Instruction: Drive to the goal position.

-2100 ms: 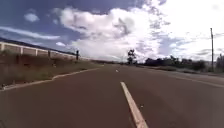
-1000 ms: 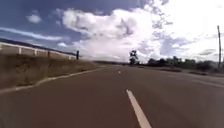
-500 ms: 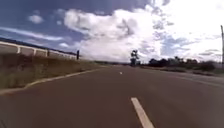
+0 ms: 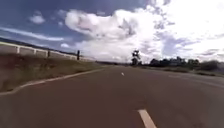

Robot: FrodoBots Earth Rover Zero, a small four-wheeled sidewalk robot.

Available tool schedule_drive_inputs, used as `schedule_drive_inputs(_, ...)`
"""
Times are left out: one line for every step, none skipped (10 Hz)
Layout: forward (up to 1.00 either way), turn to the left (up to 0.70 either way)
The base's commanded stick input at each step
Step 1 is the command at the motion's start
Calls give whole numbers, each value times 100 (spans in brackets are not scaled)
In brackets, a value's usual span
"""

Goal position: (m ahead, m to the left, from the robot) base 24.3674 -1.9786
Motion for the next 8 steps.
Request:
schedule_drive_inputs(100, 0)
schedule_drive_inputs(100, 0)
schedule_drive_inputs(100, 0)
schedule_drive_inputs(100, 0)
schedule_drive_inputs(100, 0)
schedule_drive_inputs(100, 0)
schedule_drive_inputs(100, 0)
schedule_drive_inputs(100, 0)
